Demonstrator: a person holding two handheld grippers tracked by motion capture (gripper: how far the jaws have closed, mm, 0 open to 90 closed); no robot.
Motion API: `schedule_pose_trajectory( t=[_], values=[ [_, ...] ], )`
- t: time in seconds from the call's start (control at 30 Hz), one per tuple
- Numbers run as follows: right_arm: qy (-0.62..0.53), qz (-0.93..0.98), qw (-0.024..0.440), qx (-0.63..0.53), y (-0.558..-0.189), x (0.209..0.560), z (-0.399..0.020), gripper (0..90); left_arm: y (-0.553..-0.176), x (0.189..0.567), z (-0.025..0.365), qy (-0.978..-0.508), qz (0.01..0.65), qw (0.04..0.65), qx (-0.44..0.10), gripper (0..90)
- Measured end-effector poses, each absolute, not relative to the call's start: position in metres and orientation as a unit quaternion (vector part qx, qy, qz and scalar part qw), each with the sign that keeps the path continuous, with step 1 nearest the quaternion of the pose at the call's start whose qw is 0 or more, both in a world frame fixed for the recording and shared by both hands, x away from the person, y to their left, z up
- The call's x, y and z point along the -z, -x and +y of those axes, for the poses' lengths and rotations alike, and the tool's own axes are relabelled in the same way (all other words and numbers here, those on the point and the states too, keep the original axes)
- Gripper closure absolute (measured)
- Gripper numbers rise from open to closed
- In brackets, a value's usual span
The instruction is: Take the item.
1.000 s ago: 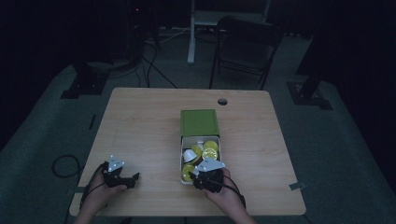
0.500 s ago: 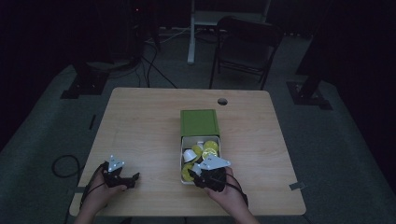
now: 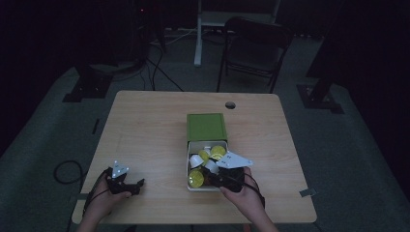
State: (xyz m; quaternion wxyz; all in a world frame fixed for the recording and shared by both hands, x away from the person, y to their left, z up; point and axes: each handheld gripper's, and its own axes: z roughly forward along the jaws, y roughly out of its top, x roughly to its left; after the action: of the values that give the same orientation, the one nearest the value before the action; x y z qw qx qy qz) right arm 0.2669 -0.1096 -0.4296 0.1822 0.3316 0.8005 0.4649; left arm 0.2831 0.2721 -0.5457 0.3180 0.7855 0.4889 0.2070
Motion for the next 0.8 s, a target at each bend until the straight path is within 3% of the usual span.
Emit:
schedule_pose_trajectory(
  t=[0.8],
  values=[
    [-0.38, 0.76, 0.227, -0.475, -0.277, 0.411, -0.168, 59.4, -0.283, 0.546, 0.272, -0.786, 0.489, 0.318, -0.207, 10.1]
  ],
)
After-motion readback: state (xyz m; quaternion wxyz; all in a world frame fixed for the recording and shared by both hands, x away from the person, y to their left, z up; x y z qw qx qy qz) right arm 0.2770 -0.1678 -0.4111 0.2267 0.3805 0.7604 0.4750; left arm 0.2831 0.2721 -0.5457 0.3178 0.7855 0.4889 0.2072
